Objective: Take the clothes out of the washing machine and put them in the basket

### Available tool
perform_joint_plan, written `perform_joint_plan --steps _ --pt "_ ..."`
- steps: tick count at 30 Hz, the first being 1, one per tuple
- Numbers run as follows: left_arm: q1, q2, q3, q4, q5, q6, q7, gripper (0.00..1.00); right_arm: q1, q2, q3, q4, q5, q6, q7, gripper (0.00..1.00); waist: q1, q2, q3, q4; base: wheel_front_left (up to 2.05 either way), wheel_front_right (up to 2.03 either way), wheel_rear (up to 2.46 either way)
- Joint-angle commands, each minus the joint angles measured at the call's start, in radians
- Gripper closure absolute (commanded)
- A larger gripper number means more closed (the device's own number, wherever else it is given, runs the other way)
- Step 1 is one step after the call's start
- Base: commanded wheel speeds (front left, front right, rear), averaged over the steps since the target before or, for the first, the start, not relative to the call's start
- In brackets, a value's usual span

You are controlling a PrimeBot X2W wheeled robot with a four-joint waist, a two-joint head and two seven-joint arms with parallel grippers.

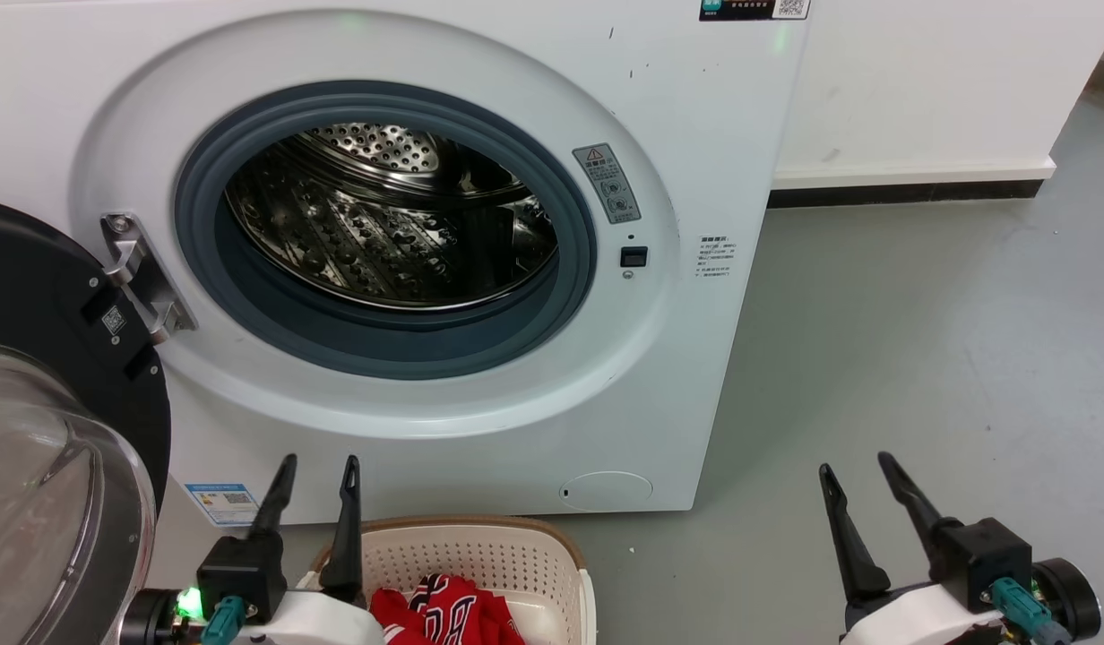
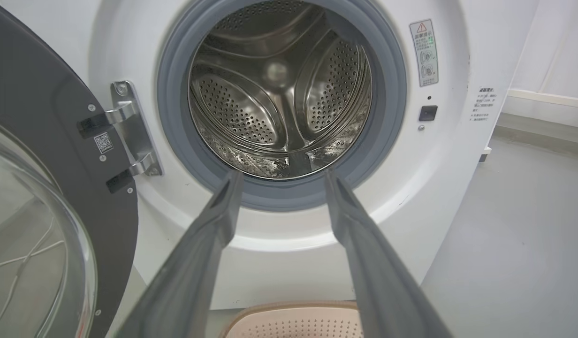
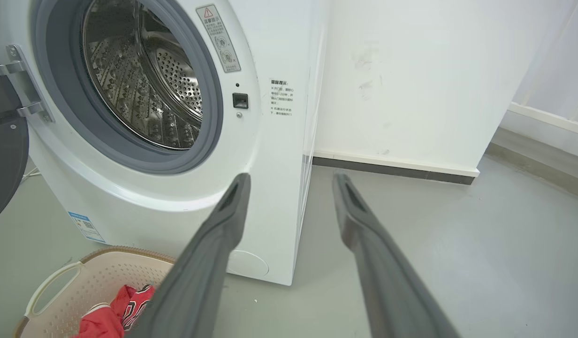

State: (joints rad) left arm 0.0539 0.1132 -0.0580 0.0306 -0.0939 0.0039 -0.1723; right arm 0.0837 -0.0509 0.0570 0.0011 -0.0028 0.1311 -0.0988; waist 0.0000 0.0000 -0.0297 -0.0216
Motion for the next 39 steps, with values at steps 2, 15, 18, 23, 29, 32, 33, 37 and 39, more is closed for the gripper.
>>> perform_joint_plan --steps 2,15,18,23,29,32,33,37,39 --pt "0.001 -0.002 0.003 0.018 -0.008 -0.002 0.005 1.00 0.006 0.000 0.003 0.010 0.010 0.000 -0.001 1.00 0.0000 0.0000 0.000 0.000 0.00 0.00 0.00" --pt "-0.032 -0.013 0.035 0.054 -0.274 -0.025 0.058 1.00 -0.031 -0.018 -0.006 0.048 0.316 0.000 0.018 1.00 0.0000 0.0000 0.004 0.002 0.00 0.00 0.00" --pt "-0.037 -0.015 0.040 0.060 -0.330 -0.030 0.067 1.00 -0.040 -0.022 -0.008 0.057 0.378 0.000 0.022 1.00 0.0000 0.0000 0.004 0.003 0.00 0.00 0.00" --pt "-0.046 -0.018 0.049 0.070 -0.418 -0.038 0.082 1.00 -0.051 -0.026 -0.012 0.071 0.476 0.000 0.030 1.00 0.0000 0.0000 0.006 0.004 0.00 0.00 0.00" --pt "-0.058 -0.022 0.060 0.082 -0.516 -0.047 0.100 1.00 -0.066 -0.030 -0.018 0.085 0.585 0.000 0.039 1.00 0.0000 0.0000 0.007 0.005 0.00 0.00 0.00" --pt "-0.062 -0.024 0.065 0.088 -0.563 -0.050 0.108 1.00 -0.071 -0.032 -0.021 0.093 0.637 0.000 0.045 1.00 0.0000 0.0000 0.008 0.005 0.00 0.00 0.00" --pt "-0.064 -0.025 0.067 0.090 -0.578 -0.052 0.111 1.00 -0.073 -0.032 -0.022 0.095 0.654 0.000 0.046 1.00 0.0000 0.0000 0.008 0.005 0.00 0.00 0.00" --pt "-0.071 -0.027 0.074 0.098 -0.638 -0.058 0.122 1.00 -0.081 -0.034 -0.026 0.104 0.719 0.000 0.052 1.00 0.0000 0.0000 0.009 0.006 0.00 0.00 0.00" --pt "-0.075 -0.028 0.077 0.102 -0.667 -0.060 0.128 1.00 -0.085 -0.035 -0.028 0.108 0.751 0.000 0.055 1.00 0.0000 0.0000 0.010 0.006 0.00 0.00 0.00"
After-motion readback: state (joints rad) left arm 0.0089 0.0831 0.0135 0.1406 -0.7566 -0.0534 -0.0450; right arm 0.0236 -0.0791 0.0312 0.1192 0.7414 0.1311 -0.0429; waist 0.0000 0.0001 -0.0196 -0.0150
